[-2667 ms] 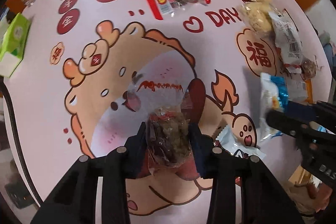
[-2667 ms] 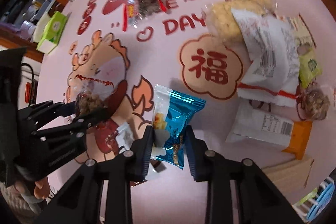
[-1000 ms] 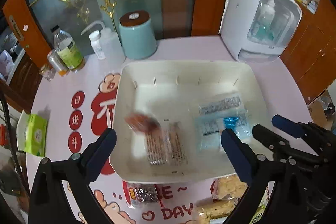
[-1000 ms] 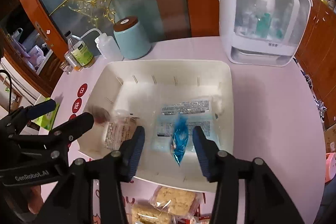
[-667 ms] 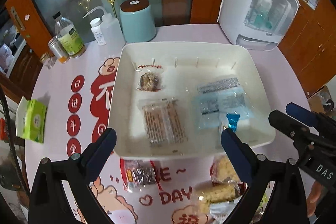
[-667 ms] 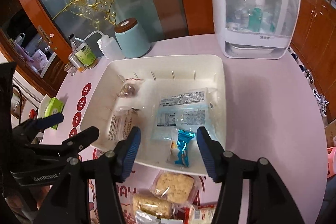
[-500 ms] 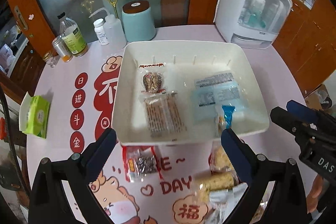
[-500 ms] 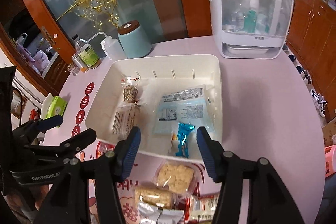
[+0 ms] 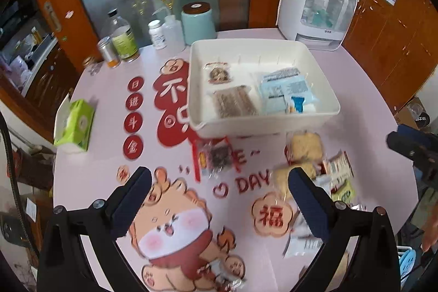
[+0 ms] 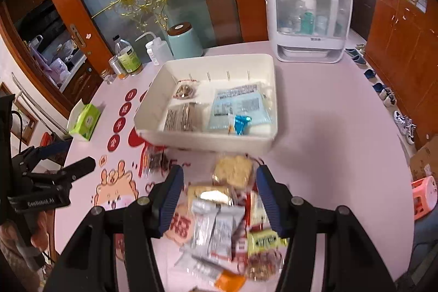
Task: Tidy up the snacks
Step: 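Move both grippers back toward the snack pile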
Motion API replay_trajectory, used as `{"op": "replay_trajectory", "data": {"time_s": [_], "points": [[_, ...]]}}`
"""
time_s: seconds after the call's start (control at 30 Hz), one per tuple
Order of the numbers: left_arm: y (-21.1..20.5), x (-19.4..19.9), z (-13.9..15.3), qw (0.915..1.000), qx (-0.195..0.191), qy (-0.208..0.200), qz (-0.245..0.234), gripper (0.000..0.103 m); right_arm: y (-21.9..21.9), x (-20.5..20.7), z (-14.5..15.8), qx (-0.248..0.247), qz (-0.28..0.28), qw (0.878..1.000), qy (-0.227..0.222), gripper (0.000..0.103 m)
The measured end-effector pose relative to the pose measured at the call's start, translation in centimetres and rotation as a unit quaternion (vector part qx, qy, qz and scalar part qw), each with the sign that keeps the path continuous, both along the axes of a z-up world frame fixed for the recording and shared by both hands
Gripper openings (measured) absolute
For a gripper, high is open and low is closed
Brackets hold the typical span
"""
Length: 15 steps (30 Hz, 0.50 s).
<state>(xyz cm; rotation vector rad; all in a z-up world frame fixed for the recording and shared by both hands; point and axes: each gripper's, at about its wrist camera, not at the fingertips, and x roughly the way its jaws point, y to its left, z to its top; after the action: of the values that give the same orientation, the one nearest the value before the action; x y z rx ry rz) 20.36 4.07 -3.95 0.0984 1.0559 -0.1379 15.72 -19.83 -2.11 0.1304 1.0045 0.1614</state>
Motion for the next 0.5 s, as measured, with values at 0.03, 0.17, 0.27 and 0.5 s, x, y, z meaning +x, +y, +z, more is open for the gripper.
{"op": "replay_trajectory", "data": {"time_s": [0.03, 0.17, 0.27, 0.5], "points": [[0.5, -0.7, 0.1, 1.0000, -0.004, 0.000, 0.003, 0.100, 0.1, -0.8, 0.3, -0.004, 0.000, 1.000, -0.004, 0.056], [2.6, -3.7, 0.5, 0.9996, -0.024, 0.000, 0.013, 0.100, 0.7, -3.9, 1.6, -0.021, 0.002, 1.000, -0.022, 0.056], [3.7, -5.4, 0.4, 0.9994, -0.032, -0.003, 0.016, 0.100, 1.3, -6.0, 1.6, -0.029, 0.011, 0.999, -0.027, 0.056], [5.1, -8.3, -2.7, 0.9989, -0.032, 0.025, 0.024, 0.100, 2.6, -9.7, -1.8, -0.061, 0.039, 0.997, -0.002, 0.056]]}}
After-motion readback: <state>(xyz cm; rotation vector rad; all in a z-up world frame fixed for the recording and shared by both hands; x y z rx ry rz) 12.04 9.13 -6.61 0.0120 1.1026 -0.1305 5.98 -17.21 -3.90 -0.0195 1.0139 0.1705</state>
